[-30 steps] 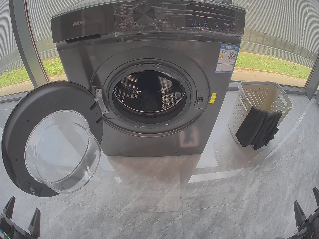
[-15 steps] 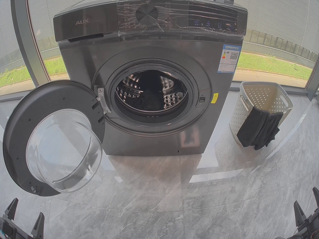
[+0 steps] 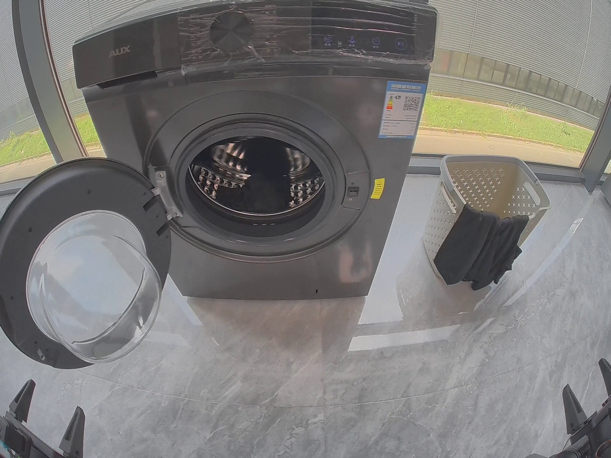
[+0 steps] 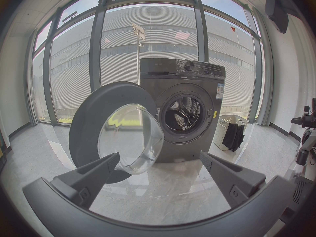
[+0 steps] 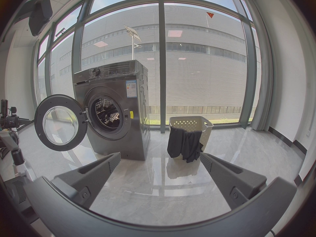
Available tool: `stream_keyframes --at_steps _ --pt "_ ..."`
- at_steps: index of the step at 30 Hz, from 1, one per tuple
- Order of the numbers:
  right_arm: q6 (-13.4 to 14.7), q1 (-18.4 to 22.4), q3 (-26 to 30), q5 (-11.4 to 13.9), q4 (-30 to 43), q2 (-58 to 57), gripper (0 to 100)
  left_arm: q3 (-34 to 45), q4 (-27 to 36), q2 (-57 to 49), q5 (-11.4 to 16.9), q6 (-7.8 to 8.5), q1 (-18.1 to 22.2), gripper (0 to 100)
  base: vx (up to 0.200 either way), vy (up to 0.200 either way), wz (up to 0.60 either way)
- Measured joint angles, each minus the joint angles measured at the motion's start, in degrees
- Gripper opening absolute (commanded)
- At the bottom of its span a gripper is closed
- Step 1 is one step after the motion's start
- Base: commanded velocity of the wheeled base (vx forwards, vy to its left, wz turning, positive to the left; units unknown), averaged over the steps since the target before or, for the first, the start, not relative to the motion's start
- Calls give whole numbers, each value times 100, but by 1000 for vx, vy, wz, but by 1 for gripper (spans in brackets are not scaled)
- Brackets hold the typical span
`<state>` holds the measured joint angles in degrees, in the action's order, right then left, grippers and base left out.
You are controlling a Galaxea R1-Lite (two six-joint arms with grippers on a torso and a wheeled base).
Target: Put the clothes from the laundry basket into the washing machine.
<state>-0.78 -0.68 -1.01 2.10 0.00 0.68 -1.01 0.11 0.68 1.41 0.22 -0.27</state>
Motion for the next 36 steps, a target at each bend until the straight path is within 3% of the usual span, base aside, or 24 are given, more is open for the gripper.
stream_keyframes --at_steps 20,26,36 --pt "2 0 0 0 2 9 100 0 -4 6 -44 -68 0 100 0 -200 0" --pt "0 0 0 0 2 9 100 0 -4 6 -46 -73 0 100 0 0 0" --pt "2 2 0 0 0 11 100 0 0 9 -52 -100 0 100 200 0 0"
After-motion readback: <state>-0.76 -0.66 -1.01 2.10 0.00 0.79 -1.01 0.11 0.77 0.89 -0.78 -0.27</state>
